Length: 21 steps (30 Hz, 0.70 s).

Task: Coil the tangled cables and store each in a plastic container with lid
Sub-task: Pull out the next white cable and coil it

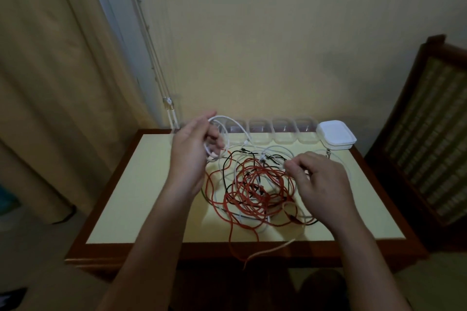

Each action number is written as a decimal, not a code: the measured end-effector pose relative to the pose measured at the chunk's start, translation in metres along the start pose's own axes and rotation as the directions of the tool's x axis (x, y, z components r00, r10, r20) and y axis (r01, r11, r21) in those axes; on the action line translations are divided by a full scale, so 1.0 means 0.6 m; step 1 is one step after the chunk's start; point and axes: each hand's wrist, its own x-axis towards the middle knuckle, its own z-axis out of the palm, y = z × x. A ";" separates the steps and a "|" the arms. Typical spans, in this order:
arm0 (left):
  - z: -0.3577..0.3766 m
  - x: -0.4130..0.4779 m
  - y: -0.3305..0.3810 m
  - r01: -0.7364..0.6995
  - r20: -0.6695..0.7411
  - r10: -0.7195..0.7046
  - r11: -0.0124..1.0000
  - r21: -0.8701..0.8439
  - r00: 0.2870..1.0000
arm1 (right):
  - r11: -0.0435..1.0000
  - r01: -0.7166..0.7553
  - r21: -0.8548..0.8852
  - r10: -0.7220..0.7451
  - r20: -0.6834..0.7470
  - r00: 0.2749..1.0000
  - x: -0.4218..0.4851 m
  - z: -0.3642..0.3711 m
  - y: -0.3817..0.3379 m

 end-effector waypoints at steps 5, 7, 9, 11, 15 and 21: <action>0.028 -0.024 -0.020 -0.111 0.206 0.041 0.933 0.342 0.978 | 0.994 0.072 0.081 -0.076 0.047 0.996 0.003 0.011 -0.034; 0.037 -0.034 -0.033 -0.117 0.278 0.003 0.911 0.396 0.961 | 0.990 0.081 0.117 -0.084 0.021 0.996 0.005 0.012 -0.043; 0.045 -0.043 -0.044 -0.083 0.315 -0.042 0.924 0.373 0.948 | 0.989 0.067 0.134 -0.066 -0.008 0.998 0.008 0.013 -0.047; 0.050 -0.048 -0.047 -0.069 0.324 -0.061 0.925 0.373 0.944 | 0.985 0.045 0.164 -0.040 -0.032 0.999 0.008 0.013 -0.049; 0.063 -0.051 -0.046 0.138 0.342 -0.206 0.967 0.213 0.917 | 0.948 -0.039 0.317 0.078 -0.112 0.991 0.006 0.012 -0.058; 0.071 -0.049 -0.034 0.428 0.462 -0.336 0.897 -0.109 0.821 | 0.888 -0.177 0.425 0.225 -0.066 0.972 0.009 0.016 -0.073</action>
